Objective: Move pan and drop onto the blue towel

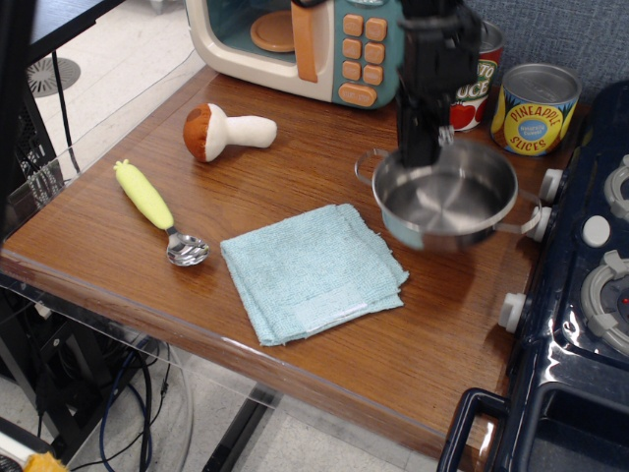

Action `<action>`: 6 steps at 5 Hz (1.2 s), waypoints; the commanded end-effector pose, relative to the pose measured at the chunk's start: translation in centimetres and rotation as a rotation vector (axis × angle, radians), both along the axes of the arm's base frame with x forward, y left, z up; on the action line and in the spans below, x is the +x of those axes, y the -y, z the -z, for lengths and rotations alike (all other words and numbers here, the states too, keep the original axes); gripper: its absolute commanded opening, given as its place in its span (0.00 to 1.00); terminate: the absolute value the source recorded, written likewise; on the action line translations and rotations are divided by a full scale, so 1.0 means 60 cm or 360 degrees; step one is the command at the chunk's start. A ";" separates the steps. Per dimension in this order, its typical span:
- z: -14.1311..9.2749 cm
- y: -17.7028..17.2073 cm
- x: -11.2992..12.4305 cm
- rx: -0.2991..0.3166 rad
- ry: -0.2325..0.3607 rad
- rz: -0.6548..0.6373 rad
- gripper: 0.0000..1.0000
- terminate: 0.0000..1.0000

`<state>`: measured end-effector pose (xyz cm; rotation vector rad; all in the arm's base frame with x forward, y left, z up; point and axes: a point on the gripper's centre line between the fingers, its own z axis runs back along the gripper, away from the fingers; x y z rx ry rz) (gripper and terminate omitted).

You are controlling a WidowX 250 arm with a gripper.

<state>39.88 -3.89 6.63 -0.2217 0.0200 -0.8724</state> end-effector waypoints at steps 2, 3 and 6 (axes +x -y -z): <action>-0.146 -0.108 -0.053 0.0038 0.0278 -0.0214 0.00 0.00; -0.131 -0.126 -0.086 0.0092 0.0245 -0.0213 0.00 0.00; -0.024 -0.152 -0.161 0.0253 -0.0091 -0.0241 0.00 0.00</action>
